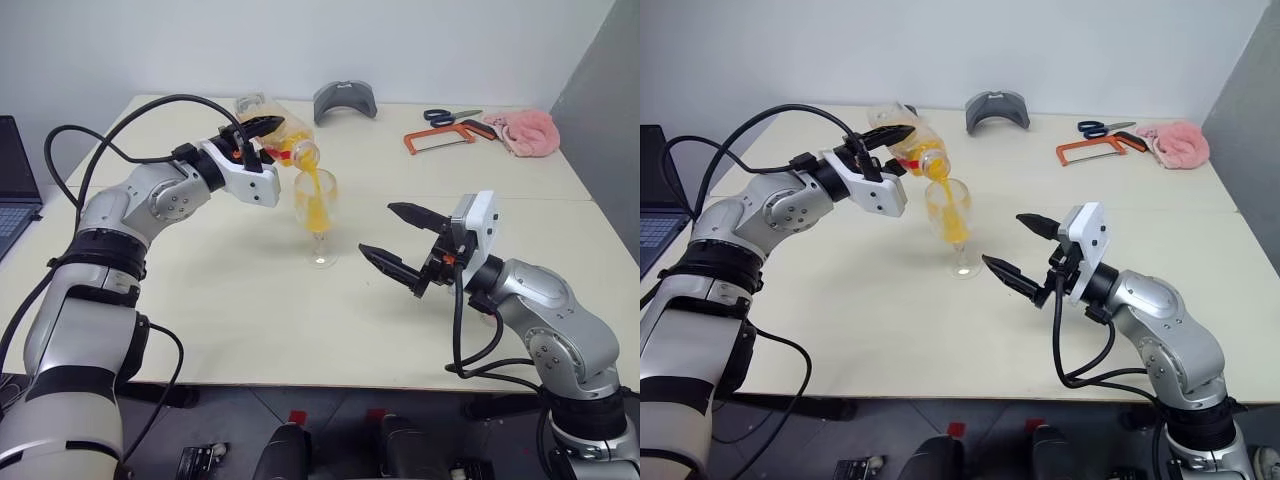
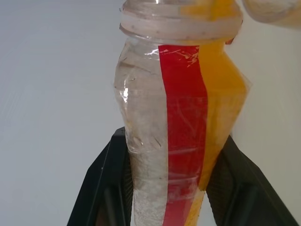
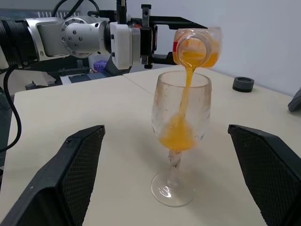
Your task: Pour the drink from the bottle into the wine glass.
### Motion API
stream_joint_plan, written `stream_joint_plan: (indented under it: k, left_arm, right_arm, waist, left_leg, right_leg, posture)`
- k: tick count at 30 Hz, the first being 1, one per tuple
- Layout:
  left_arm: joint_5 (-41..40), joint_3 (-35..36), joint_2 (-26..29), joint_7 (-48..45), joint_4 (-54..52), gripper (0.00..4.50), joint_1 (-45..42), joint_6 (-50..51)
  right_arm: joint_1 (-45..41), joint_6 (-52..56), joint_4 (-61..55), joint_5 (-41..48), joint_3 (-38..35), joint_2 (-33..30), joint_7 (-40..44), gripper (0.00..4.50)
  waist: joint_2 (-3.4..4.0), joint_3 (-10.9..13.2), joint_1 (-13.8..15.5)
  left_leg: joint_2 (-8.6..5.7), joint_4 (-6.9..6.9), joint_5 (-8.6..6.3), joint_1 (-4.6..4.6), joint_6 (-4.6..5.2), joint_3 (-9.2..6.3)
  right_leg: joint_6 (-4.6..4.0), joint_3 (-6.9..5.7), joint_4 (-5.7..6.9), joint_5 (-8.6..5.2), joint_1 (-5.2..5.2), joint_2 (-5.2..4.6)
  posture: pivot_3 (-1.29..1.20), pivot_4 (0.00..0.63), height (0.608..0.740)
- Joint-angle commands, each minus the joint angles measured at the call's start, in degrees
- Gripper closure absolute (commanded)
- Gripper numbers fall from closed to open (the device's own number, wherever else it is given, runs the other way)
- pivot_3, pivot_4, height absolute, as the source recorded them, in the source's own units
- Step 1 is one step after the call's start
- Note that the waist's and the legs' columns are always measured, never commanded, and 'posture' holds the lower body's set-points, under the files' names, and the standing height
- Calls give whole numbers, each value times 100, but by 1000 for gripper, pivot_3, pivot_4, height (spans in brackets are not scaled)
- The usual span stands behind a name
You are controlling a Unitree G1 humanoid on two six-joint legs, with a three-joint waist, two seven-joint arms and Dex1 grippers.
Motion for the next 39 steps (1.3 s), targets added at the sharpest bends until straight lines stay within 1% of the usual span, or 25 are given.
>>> stream_joint_plan:
  k: [1, 39]
  left_arm:
    - [-30, 54, 149, 156, -46, 2829, -265, -72]
    - [66, -1, 252, 268, 54, 2829, -336, -116]
  right_arm:
    - [-35, -52, -196, 117, -53, -8, 30, 0]
    - [-41, -82, -169, 112, -6, 31, 48, 0]
  waist:
    - [0, 0, 0]
    - [0, 0, 0]
  left_leg:
    - [0, 0, 0, 0, 0, 0]
    - [0, 1, 0, 0, 0, 1]
  right_leg:
    - [0, 0, 0, 0, 0, 0]
    - [0, 0, 2, 0, -1, 0]
  posture:
    - [0, 150, 740]
    - [0, 150, 740]
